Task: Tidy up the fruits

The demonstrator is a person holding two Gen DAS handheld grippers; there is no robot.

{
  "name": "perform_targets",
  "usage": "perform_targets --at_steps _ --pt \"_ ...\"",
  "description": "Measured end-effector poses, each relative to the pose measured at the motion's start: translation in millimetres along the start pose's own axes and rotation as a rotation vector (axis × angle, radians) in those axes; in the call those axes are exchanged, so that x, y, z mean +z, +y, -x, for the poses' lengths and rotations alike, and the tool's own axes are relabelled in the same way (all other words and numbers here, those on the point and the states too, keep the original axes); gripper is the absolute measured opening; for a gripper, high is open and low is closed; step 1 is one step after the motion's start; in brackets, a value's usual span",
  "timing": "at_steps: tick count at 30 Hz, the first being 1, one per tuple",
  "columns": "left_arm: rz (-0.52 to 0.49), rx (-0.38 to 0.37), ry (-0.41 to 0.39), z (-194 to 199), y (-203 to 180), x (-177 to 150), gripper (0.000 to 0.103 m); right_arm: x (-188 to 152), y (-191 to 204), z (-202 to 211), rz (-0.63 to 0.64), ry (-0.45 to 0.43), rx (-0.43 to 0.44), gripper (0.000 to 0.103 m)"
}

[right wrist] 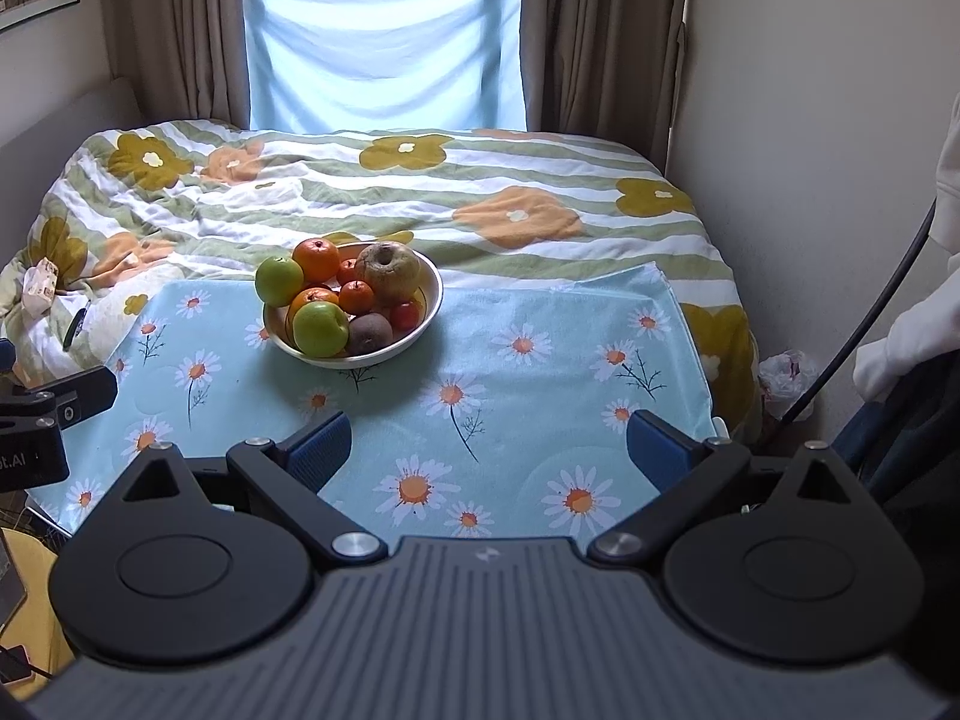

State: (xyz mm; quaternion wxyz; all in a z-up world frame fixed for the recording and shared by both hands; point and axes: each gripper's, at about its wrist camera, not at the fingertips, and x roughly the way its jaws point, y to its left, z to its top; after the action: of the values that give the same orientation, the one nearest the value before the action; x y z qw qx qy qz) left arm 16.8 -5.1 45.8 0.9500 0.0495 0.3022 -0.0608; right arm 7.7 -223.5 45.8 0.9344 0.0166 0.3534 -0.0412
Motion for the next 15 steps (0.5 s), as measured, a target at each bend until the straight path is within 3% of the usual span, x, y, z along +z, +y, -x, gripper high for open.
perform_targets --at_steps 15 --pt "0.001 0.003 -0.003 0.7 -0.4 0.0 0.103 -2.2 1.2 -1.0 -0.008 0.003 0.0 0.103"
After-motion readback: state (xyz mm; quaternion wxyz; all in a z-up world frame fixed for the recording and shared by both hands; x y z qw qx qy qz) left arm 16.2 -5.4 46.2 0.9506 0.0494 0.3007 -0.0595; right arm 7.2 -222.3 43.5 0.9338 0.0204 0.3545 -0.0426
